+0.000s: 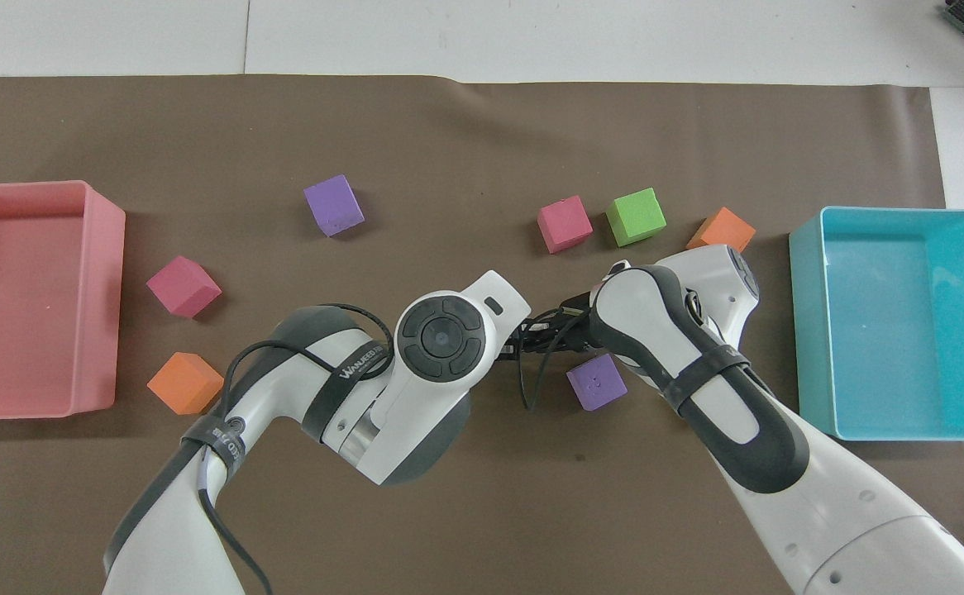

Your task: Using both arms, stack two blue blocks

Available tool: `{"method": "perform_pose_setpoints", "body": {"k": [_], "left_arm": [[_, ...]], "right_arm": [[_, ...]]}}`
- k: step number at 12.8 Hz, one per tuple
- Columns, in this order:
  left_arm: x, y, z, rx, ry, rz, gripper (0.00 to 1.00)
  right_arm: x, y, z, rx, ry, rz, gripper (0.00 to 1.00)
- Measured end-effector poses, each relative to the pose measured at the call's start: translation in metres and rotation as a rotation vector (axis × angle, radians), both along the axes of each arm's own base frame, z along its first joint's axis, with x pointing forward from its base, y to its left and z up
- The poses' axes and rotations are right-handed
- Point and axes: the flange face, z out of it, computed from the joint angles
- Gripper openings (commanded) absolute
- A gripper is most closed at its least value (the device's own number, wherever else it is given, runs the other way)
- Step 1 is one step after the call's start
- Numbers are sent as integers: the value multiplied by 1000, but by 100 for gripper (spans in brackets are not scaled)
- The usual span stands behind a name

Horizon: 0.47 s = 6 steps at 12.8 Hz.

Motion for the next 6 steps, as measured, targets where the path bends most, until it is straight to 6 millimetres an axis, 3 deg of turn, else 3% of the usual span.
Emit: {"method": "perform_pose_setpoints", "body": {"k": [6], "left_arm": [[0,0,2,-2,-2,0,100]], "right_arm": [[0,0,0,0,0,0,0]]}}
